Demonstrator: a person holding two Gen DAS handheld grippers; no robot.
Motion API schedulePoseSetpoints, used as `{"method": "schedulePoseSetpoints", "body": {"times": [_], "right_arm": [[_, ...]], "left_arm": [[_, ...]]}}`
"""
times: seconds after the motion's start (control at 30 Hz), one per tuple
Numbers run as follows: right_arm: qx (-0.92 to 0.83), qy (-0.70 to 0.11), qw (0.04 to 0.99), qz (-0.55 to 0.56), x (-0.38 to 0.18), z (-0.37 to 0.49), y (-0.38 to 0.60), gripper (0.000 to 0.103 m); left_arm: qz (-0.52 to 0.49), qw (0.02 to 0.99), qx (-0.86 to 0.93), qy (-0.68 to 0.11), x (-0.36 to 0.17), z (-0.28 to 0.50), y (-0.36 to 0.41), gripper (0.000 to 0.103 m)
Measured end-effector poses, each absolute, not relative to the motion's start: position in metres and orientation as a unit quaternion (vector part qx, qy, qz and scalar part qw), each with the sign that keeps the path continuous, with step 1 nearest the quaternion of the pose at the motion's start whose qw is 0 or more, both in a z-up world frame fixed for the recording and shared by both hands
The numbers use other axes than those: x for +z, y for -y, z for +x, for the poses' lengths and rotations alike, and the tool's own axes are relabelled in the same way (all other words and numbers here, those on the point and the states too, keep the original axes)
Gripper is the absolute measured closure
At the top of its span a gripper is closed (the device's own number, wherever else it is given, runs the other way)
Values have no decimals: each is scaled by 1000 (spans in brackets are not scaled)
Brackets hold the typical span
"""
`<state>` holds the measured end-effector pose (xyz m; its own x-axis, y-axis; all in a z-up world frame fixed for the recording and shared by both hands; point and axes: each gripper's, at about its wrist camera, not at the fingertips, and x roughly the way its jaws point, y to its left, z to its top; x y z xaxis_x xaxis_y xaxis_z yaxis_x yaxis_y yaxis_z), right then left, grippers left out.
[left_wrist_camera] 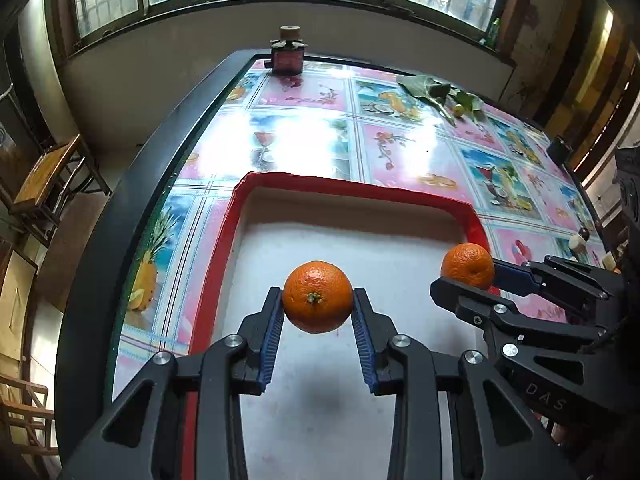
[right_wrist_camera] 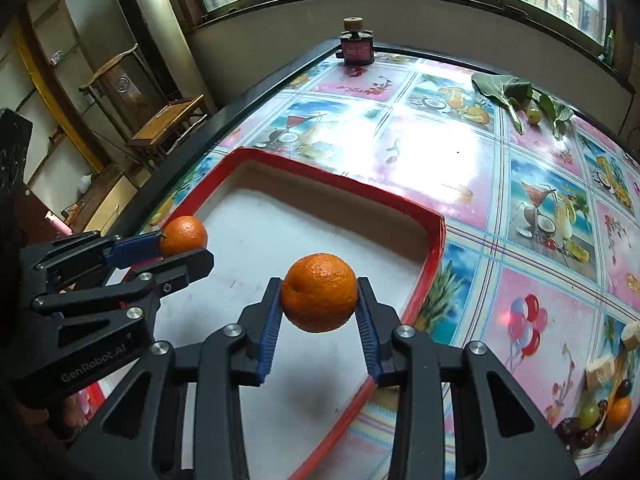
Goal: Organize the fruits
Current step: 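Carry both held oranges over the red-rimmed tray, then open both tools to drop the oranges into the tray, then grasp the round white cake piece with the left tool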
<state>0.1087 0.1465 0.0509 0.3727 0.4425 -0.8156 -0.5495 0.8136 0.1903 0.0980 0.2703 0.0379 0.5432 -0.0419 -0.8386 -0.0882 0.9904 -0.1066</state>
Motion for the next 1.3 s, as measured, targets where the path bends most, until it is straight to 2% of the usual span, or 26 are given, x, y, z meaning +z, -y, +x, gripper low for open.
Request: {"method": "schedulePoseSetpoints", "body": {"times": [0.43, 0.5, 0.6, 0.73, 0.8, 1.3], "right_arm": [[282, -492, 819, -85, 27, 139, -164, 65], [281, -492, 819, -87, 28, 139, -164, 65], [279, -493, 819, -92, 28, 138, -164, 64], [263, -489, 825, -101, 32, 136, -159, 53], [262, -485, 828, -99, 36, 132, -155, 51], [289, -474, 830, -60, 65, 59, -99, 44]], "left_arm": [[-68, 866, 27, -495, 23, 124, -278, 66], [-64, 863, 29, -500, 22, 125, -277, 58], [-61, 861, 38, -503, 23, 125, -278, 50], [-52, 859, 60, -506, 26, 119, -281, 32], [-53, 860, 65, -504, 29, 115, -282, 29], [-41, 869, 61, -489, 53, 57, -239, 26]]}}
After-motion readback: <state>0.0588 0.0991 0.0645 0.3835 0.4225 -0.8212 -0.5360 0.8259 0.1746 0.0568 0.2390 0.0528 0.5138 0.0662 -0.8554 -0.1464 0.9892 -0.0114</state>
